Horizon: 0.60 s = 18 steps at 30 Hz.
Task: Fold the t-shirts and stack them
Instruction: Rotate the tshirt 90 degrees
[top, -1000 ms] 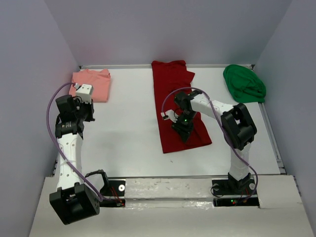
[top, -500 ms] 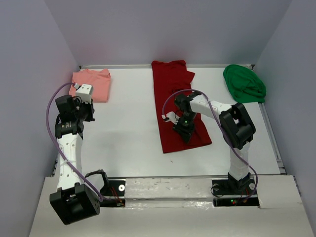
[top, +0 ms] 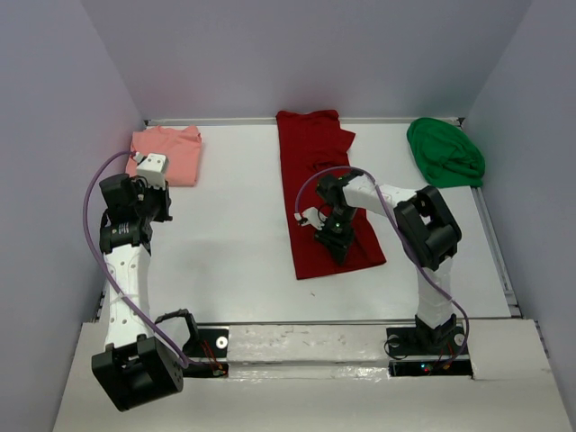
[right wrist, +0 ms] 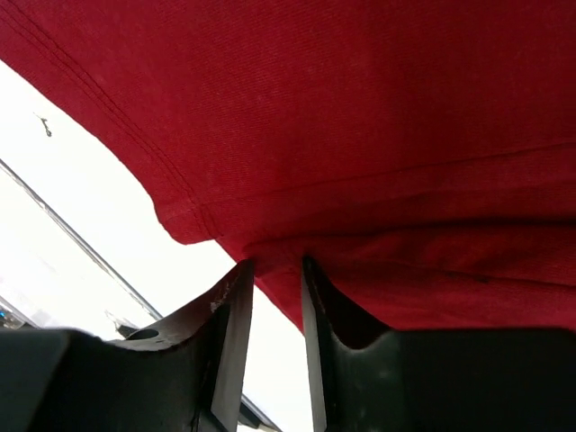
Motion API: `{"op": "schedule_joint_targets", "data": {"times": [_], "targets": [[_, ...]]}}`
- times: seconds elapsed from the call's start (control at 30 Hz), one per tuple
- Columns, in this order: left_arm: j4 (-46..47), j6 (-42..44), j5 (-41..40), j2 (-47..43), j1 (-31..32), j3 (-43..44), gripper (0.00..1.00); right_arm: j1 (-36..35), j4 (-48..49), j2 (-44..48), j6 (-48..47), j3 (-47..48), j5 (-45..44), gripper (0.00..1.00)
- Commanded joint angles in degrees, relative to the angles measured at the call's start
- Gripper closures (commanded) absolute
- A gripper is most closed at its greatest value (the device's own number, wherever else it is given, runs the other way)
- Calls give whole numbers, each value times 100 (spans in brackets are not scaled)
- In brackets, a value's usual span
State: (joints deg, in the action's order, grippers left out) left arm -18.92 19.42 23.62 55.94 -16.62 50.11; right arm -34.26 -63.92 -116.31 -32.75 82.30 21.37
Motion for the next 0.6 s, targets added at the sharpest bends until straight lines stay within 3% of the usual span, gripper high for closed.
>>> {"op": "schedule_joint_targets", "data": {"times": [0.0, 0.13, 0.2, 0.57], "targets": [[187, -35, 134, -154, -43, -71, 100, -72, 248, -208, 15, -48, -54, 71], [187, -26, 161, -154, -43, -71, 100, -72, 249, -252, 50, -39, -97, 90], [187, -26, 152, -163, -52, -71, 100, -72, 257, -243, 67, -48, -115, 94], [195, -35, 187, -215, -60, -71, 100, -72, 143, -32, 120, 101, -89, 100]]}}
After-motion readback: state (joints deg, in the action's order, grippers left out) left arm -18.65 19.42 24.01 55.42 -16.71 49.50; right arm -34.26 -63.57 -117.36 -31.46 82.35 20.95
